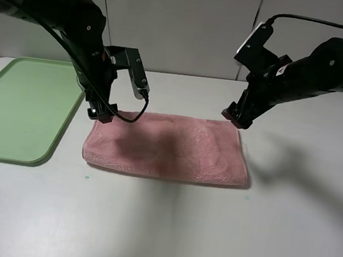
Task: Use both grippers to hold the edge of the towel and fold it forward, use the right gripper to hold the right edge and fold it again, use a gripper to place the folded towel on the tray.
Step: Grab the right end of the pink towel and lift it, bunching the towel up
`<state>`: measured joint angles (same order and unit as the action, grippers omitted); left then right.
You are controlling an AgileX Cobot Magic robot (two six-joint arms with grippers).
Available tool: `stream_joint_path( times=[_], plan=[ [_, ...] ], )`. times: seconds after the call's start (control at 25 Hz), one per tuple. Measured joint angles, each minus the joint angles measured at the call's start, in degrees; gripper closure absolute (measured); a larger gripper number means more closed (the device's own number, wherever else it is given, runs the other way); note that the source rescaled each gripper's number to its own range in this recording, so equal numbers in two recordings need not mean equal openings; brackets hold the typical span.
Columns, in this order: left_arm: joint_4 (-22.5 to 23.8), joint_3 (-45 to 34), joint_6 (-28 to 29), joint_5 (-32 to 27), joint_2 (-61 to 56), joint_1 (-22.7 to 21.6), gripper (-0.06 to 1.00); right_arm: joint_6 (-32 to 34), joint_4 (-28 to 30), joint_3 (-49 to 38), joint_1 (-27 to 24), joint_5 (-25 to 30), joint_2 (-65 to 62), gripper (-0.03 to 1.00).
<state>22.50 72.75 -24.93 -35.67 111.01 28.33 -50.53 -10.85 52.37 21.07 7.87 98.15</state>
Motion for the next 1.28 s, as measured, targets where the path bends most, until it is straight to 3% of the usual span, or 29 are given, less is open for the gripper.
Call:
stream_joint_path(
  times=[0.24, 0.6, 0.92, 1.16, 1.28],
  plan=[
    [0.00, 0.00, 2.14, -7.75, -1.09, 0.00, -0.05, 6.40, 0.00, 0.00, 0.00, 2.23, 0.00, -0.03],
    [-2.32, 0.03, 12.48, -19.45, -13.07, 0.06, -0.05, 9.13, 0.00, 0.00, 0.00, 3.77, 0.00, -0.03],
    [-2.36, -5.83, 21.89, -19.50, -34.88, 5.91, -0.05, 9.13, 0.00, 0.00, 0.00, 3.77, 0.00, -0.03],
    [2.50, -14.87, 31.51, -19.61, -50.51, 12.38, -0.05, 9.20, -0.02, 0.00, 0.00, 3.84, 0.00, -0.03],
    [2.74, -19.72, 34.74, -19.82, -58.67, 14.49, -0.05, 9.20, -0.13, 0.00, 0.00, 3.84, 0.00, -0.03]
  ],
)
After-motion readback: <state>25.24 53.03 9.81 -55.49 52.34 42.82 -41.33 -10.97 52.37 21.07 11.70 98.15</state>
